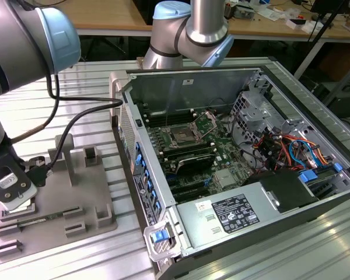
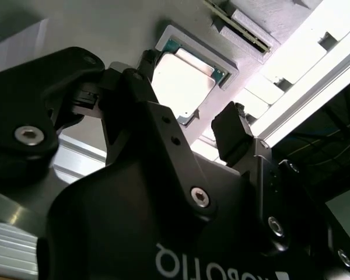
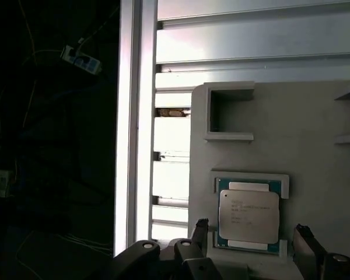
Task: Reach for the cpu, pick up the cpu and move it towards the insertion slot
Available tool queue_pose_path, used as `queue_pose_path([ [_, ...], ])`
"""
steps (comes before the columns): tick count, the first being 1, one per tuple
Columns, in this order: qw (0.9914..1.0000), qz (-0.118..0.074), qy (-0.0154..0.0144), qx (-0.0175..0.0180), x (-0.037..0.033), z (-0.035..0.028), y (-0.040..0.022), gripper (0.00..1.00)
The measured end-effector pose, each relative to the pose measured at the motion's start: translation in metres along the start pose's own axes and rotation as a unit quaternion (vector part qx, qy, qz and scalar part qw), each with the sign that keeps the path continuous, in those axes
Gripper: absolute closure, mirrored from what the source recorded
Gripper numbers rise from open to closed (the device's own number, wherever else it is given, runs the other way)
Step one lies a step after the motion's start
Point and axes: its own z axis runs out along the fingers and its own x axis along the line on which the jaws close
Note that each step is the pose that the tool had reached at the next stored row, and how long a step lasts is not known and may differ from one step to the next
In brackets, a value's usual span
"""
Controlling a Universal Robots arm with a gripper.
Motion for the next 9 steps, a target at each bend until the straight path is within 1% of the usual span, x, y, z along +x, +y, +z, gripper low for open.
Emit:
queue_pose_path([
  [1,1.0,0.0,0.0,0.0014,-0.0003,0.0009,0.0011,0.33],
  [3,1.0,0.0,0.0,0.0014,-0.0008,0.0032,0.0021,0.33],
  [6,1.0,0.0,0.0,0.0014,-0.0008,0.0051,0.0025,0.33],
  [9,1.0,0.0,0.0,0.0014,-0.001,0.0072,0.0069,0.33],
])
